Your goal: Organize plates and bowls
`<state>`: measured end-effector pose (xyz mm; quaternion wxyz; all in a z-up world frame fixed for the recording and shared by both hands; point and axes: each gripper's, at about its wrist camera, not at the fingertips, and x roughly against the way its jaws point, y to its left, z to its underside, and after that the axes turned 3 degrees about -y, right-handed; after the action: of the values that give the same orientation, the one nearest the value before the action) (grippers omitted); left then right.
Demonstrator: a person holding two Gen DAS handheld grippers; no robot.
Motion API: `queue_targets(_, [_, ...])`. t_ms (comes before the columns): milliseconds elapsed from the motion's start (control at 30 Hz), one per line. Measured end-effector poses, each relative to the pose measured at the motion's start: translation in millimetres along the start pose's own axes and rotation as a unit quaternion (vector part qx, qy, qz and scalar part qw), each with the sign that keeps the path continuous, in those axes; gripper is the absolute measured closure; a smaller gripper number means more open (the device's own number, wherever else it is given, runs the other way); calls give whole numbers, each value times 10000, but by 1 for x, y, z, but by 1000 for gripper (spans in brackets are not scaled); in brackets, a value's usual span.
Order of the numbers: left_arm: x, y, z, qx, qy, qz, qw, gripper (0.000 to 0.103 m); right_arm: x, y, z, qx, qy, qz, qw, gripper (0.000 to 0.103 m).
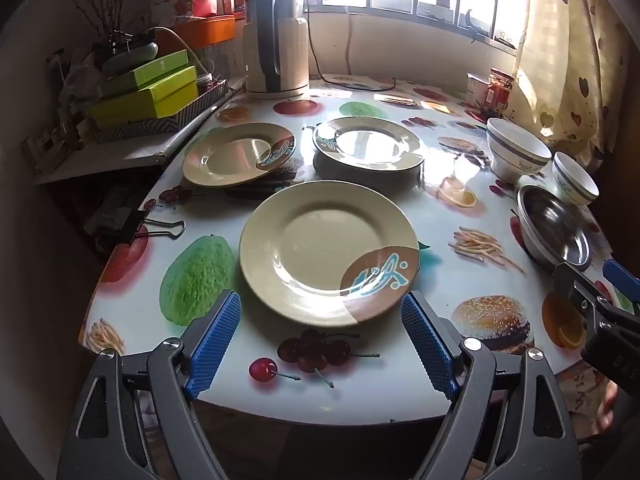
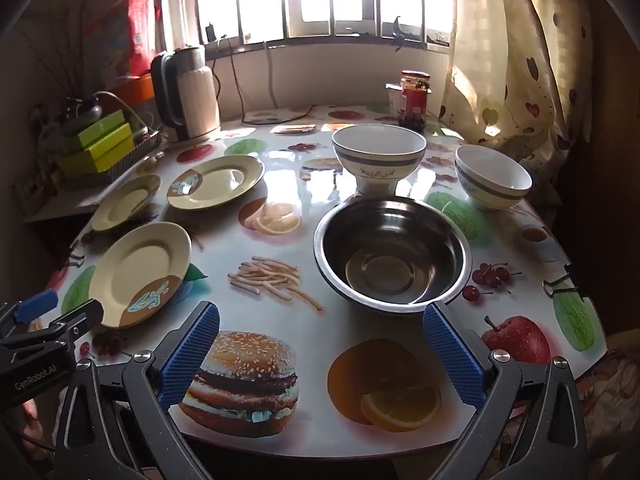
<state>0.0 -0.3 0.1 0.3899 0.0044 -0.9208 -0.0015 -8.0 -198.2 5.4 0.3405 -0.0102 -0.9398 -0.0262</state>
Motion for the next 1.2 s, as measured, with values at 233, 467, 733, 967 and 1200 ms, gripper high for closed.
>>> queue_targets(233, [-1,-8,-3,-74,57,-95,9999,20,3,2,-3,39,-24,12,10000,0])
queue_targets(467, [0,-11,-9,-111,130,-69,9998,20,4,10,-9,203,-199,-48,9996,0])
queue_targets(733, [-5,-4,-12,-85,181,59,9998,20,4,19,-15,344,-277,-154,9989,0])
queue_targets(967, [-3,-1,-13,-32,174,46,9998,21,3,23,-19,328,-262,-229,9989,0])
queue_targets(1200, [0,1,-18,-1,121,49,9999,21,4,26,-21,383,-293,-261,9985,0])
